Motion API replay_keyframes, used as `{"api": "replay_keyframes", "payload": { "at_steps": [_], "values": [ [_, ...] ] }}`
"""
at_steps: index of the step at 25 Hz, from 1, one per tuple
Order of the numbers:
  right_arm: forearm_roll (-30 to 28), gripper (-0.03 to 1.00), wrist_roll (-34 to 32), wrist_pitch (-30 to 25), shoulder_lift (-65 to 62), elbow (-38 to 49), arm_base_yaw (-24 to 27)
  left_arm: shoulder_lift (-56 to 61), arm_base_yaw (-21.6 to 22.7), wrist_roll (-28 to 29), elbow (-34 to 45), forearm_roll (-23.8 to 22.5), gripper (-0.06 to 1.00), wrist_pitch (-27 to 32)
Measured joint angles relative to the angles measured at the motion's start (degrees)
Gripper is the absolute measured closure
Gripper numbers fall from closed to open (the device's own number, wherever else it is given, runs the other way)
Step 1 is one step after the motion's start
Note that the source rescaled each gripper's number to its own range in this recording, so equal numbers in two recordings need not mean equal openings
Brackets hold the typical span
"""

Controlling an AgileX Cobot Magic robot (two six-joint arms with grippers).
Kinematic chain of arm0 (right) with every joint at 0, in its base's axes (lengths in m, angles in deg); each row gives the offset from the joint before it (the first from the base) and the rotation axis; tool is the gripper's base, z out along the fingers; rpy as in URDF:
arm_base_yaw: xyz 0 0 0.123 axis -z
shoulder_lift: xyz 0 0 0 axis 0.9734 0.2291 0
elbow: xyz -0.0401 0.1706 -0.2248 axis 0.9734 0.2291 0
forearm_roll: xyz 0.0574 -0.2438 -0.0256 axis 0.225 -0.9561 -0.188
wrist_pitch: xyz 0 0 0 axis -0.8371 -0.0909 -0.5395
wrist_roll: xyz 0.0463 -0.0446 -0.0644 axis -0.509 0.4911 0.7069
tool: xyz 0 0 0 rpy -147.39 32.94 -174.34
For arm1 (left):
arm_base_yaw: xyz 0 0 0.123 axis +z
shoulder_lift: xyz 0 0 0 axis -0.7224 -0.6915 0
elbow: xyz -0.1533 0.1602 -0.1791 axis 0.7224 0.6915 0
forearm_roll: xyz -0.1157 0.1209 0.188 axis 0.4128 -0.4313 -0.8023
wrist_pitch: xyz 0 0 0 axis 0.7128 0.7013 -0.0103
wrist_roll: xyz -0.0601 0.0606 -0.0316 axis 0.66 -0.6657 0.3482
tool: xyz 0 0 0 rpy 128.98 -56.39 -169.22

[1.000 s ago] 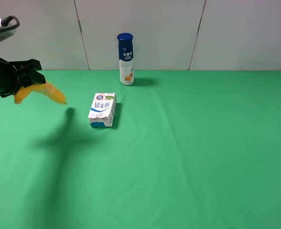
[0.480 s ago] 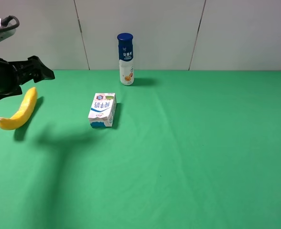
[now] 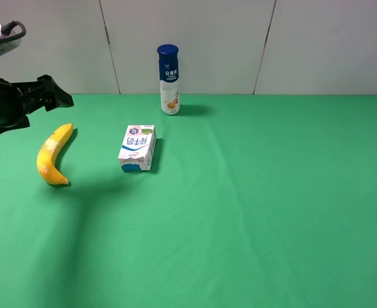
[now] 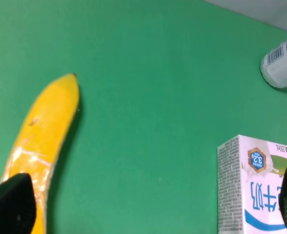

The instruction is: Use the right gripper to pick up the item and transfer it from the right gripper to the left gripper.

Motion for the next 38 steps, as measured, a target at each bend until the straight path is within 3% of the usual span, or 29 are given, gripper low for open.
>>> {"api": "replay_keyframes", "payload": {
  "at_steps": [7, 17, 25, 30, 38],
  "values": [
    [0.0, -0.03, 0.0, -0.06, 0.0, 0.0, 0.0, 2.9, 0.0, 0.0, 0.0, -0.69, -0.06, 2.01],
    [0.0, -0.03, 0.0, -0.06, 0.0, 0.0, 0.0, 17.65, 0.0, 2.78, 0.0, -11.9, -0.05, 2.01],
    [0.0, -0.03, 0.0, -0.06, 0.0, 0.0, 0.0, 27.72, 0.0, 11.84, 0.0, -23.27, -0.05, 4.44],
    [0.0, -0.03, 0.0, -0.06, 0.0, 0.0, 0.0, 33.64, 0.0, 22.73, 0.0, -36.26, -0.05, 9.57],
    [0.0, -0.03, 0.0, 0.0, 0.0, 0.0, 0.0, 43.14, 0.0, 53.71, 0.0, -65.46, -0.05, 23.28]
  ]
}}
